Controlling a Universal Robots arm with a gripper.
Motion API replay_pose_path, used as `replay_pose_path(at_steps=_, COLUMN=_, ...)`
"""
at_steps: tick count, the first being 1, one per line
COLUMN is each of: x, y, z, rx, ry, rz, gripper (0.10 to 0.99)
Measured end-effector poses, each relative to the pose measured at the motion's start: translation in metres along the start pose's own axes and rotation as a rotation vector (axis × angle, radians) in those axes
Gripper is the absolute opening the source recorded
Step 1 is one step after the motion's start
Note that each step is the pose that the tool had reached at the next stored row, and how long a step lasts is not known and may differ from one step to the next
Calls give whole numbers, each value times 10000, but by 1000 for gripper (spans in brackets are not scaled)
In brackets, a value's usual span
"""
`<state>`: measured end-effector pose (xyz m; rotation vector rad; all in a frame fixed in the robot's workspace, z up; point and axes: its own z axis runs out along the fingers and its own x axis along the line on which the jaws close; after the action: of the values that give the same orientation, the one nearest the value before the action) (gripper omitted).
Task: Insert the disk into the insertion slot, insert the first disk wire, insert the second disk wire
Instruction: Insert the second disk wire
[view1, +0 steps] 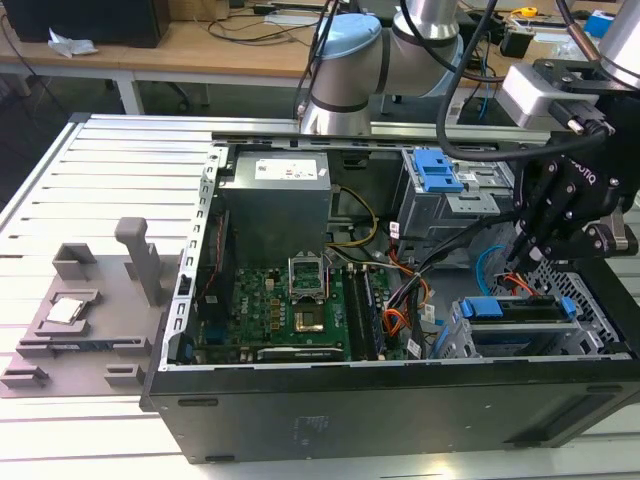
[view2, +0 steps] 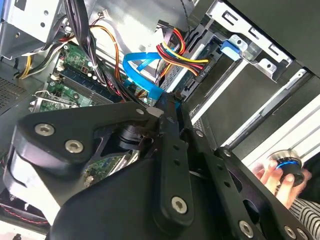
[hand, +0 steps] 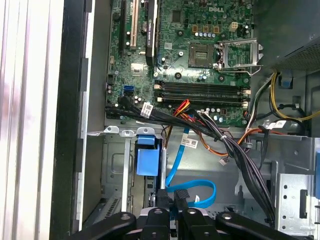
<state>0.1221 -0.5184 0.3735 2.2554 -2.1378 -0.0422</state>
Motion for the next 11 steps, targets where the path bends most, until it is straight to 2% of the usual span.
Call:
replay_pose_path(at_steps=2, x=11, y=1, z=0, rx=0, ry=0, rz=0, gripper=165)
replay_pose_path(at_steps=5, x=101, y=6, z=8, rx=0, ry=-1, rz=1, gripper=165)
replay_pose_path(at_steps=7, x=154, y=-4, z=71, rx=1, ry=-18, rz=-3, gripper=165)
replay_pose_path(at_steps=11, x=167, y=-58, z=158, rx=-7, ry=-19, rz=-1, gripper=165)
